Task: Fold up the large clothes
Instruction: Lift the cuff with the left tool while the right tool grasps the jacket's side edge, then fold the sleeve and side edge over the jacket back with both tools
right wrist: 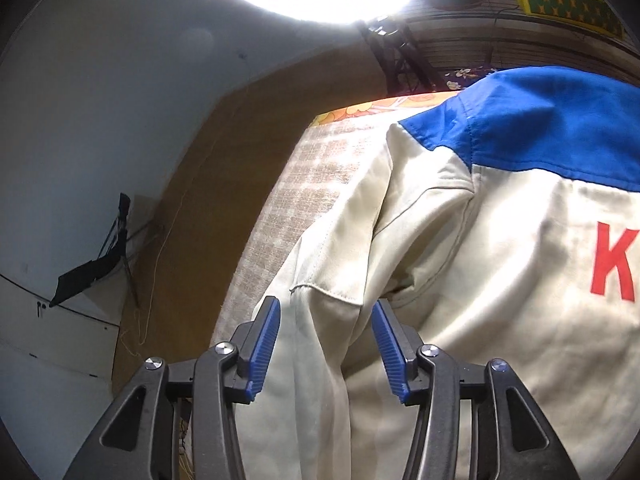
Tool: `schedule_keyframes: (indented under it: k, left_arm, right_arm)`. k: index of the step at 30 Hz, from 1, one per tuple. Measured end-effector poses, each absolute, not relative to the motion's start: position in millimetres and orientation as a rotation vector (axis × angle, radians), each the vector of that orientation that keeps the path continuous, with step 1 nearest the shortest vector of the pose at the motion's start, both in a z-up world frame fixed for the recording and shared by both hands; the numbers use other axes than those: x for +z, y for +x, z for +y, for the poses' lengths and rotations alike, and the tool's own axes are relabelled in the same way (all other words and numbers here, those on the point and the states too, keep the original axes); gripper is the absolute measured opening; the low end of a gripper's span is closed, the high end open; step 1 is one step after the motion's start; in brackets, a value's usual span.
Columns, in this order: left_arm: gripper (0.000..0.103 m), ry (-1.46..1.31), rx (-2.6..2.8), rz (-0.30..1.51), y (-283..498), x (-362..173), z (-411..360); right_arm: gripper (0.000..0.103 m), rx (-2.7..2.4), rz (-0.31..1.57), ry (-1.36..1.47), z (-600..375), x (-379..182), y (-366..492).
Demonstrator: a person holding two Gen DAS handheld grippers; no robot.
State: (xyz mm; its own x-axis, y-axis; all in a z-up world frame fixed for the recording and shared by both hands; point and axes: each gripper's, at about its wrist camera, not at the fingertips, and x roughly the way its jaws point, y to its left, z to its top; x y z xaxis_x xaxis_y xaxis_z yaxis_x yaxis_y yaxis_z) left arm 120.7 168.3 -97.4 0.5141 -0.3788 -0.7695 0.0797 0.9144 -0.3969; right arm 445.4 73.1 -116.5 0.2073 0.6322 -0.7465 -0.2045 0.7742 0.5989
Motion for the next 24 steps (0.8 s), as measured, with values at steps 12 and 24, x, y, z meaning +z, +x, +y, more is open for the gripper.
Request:
schedule_keyframes:
  k: [12,24]
  left_arm:
    - [0.005,-0.641,-0.37,1.219,151,-163,170]
    - [0.0,-0.572,-0.424,1.038,123,-92,170]
  right_arm:
    - [0.039,0.623,1.229,0.304,104,-130,463]
    - [0.002,0.657,1.161,0.37,72,-107,463]
